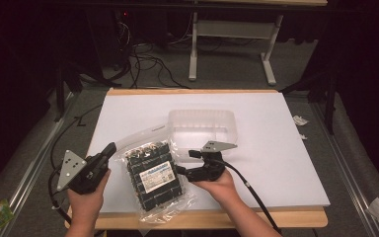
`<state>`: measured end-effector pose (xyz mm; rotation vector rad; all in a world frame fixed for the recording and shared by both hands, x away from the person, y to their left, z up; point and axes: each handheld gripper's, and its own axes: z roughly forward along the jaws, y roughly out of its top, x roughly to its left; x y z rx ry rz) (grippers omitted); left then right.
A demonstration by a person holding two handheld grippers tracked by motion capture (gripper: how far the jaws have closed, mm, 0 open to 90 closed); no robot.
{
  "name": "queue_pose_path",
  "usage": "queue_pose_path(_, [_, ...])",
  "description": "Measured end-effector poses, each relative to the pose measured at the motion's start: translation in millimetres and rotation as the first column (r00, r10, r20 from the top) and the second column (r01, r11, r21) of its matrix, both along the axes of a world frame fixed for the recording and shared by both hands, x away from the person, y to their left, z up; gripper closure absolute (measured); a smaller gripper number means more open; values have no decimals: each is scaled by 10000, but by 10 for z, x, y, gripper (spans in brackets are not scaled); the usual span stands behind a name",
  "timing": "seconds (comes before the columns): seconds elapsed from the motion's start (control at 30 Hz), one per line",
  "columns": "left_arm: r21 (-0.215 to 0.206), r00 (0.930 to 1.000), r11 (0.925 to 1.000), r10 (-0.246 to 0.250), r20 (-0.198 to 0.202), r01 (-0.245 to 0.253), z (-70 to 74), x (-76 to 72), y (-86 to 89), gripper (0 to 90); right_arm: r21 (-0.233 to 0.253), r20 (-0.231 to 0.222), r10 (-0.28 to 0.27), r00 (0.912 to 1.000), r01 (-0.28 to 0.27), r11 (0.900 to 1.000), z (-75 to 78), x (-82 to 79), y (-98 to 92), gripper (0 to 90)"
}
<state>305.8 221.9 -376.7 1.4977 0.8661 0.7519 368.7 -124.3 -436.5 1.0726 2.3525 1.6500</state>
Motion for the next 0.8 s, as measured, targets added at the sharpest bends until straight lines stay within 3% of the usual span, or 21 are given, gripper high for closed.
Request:
queue_pose_path(0.13, [-33,9998,9999,-115,173,115,30,-21,-11,900,237,-490,384,9981,-373,9990,-62,145,159,148])
queue_pose_path(0.17, [4,9997,9999,-165,194,165,36,-24,-14,900,396,-826,552,9951,-520,9979,-95,198,206,144])
queue_pose_path(0.23, [59,9994,9998,-215,268,213,44,-29,-25,900,508,-1089,744,9913,-692,9963,-129,237,242,142])
queue_pose_path(0.33, [93,9992,9997,-249,310,246,46,-26,-46,900,698,-1232,999,9873,-918,9933,-152,262,263,157])
queue_pose_path(0.37, [62,9991,9996,-277,306,275,48,-22,-48,900,797,-1332,1190,9839,-1090,9908,-146,254,276,203])
queue_pose_path(0.53, [-10,9989,9995,-312,345,313,58,-17,-59,900,786,-1185,1392,9832,-1305,9883,-118,219,274,284])
queue_pose_path(0.7, [-29,9991,9995,-298,315,299,59,-8,-75,900,759,-604,1303,9896,-1256,9892,-56,153,141,542])
queue_pose_path(0.8, [57,9991,9994,-333,258,332,63,-2,-95,900,754,-395,1297,9908,-1265,9891,-30,118,90,601])
